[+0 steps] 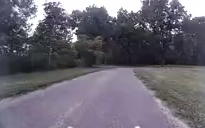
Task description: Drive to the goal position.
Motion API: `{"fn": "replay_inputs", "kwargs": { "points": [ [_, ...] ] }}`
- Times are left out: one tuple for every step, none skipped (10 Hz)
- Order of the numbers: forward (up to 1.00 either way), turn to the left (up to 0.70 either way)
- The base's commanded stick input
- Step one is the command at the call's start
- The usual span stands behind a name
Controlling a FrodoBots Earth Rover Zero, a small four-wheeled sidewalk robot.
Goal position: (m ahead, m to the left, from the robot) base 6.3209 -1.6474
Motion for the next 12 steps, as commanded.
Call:
{"fn": "replay_inputs", "kwargs": {
  "points": [
    [0.7, -0.12],
    [0.7, -0.11],
    [0.7, -0.1],
    [0.7, -0.09],
    [0.7, -0.05],
    [0.7, 0.0],
    [0.7, 0.0],
    [0.7, 0.0],
    [0.7, 0.0],
    [0.7, 0.0],
    [0.7, 0.0],
    [0.7, 0.0]
  ]
}}
